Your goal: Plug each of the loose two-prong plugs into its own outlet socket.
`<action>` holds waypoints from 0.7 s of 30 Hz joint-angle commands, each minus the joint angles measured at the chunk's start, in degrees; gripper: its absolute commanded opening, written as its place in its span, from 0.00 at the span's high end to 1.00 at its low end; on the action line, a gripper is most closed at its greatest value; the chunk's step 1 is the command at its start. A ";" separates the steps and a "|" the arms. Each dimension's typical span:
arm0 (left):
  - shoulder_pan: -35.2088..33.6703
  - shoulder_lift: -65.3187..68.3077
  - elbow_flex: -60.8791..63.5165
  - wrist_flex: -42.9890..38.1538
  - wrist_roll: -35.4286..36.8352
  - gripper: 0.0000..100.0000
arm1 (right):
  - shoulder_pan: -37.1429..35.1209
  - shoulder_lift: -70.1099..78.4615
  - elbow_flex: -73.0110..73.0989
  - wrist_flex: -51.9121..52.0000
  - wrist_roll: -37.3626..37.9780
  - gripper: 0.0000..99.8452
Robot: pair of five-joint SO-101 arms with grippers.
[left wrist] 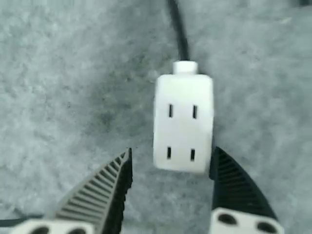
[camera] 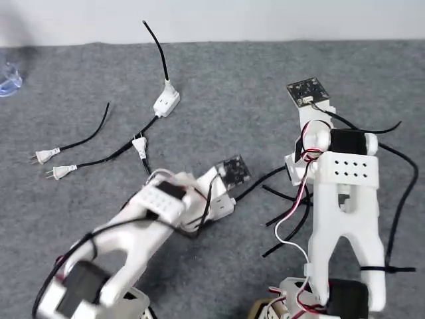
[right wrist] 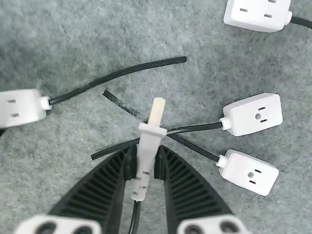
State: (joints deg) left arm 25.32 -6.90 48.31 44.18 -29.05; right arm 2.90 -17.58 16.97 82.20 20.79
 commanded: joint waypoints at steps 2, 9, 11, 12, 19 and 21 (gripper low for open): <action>-2.64 13.45 -17.10 8.18 0.26 0.76 | 0.13 -0.04 -0.35 0.40 0.88 0.99; -4.92 13.89 -20.44 11.87 -2.37 0.76 | 0.13 -0.04 -0.35 0.31 1.05 0.99; -6.15 11.52 -19.30 11.87 -4.13 0.76 | 0.13 -0.04 -0.35 0.31 1.05 0.99; -6.86 10.29 -18.68 11.87 -4.84 0.76 | 0.13 -0.04 -0.26 0.31 1.05 0.99; -9.41 6.51 -15.34 11.52 -9.67 0.76 | 0.13 -0.04 -0.26 0.40 1.05 0.99; -9.41 6.95 -15.34 11.52 -9.58 0.76 | 0.13 -0.04 -0.26 0.84 1.05 0.99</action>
State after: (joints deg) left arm 16.18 2.24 33.19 55.78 -37.67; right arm 2.90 -17.58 16.97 82.20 21.32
